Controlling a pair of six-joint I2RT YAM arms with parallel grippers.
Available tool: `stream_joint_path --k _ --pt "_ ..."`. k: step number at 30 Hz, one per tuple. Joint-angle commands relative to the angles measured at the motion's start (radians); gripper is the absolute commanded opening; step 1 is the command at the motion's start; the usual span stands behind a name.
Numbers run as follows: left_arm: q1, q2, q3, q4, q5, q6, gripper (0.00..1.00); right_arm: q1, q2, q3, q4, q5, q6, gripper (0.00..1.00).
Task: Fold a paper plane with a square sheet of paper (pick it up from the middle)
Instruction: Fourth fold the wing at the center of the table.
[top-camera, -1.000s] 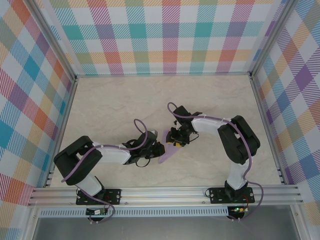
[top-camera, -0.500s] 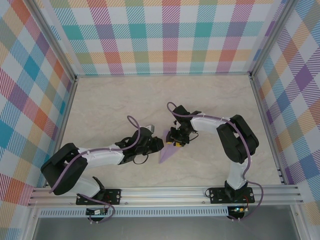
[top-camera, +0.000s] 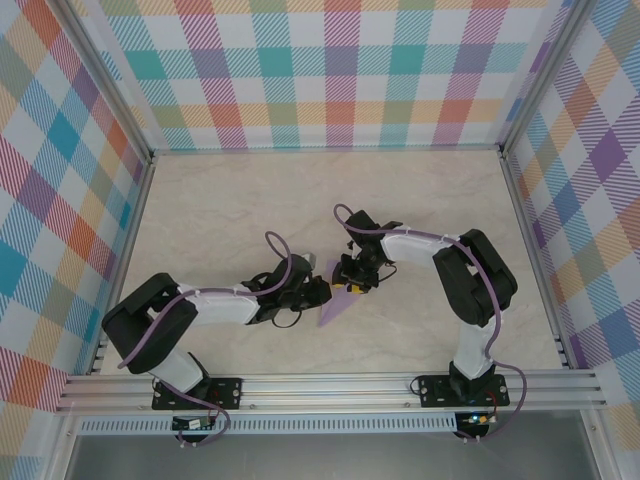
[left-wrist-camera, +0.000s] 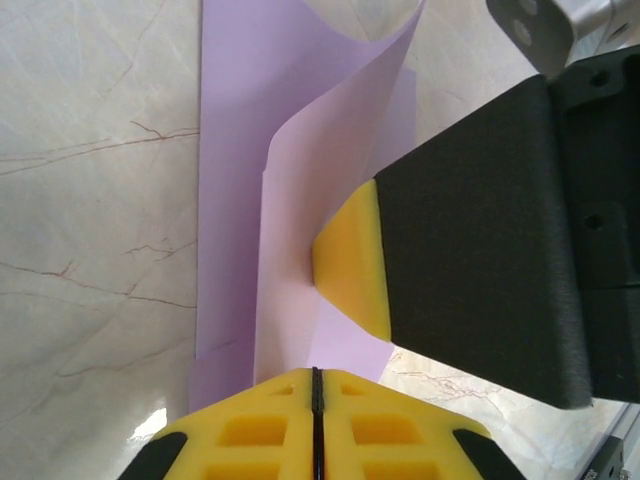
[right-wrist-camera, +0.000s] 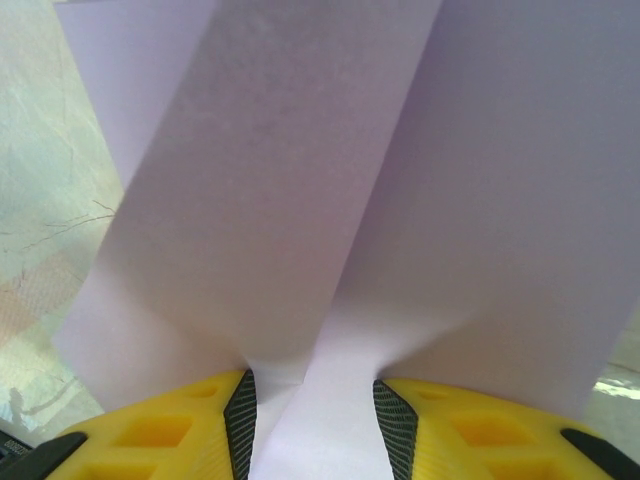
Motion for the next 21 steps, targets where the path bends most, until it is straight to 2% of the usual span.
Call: stream_joint_path --k 1,21 --pt "0.010 0.022 0.026 -0.008 -0.001 0.003 0.08 -0.001 0.102 -0.059 -0.072 0.147 0.011 0.42" --pt "0.010 0.082 0.026 -0.014 -0.005 0.007 0.03 -0.001 0.115 -0.062 -0.092 0.181 0.027 0.38"
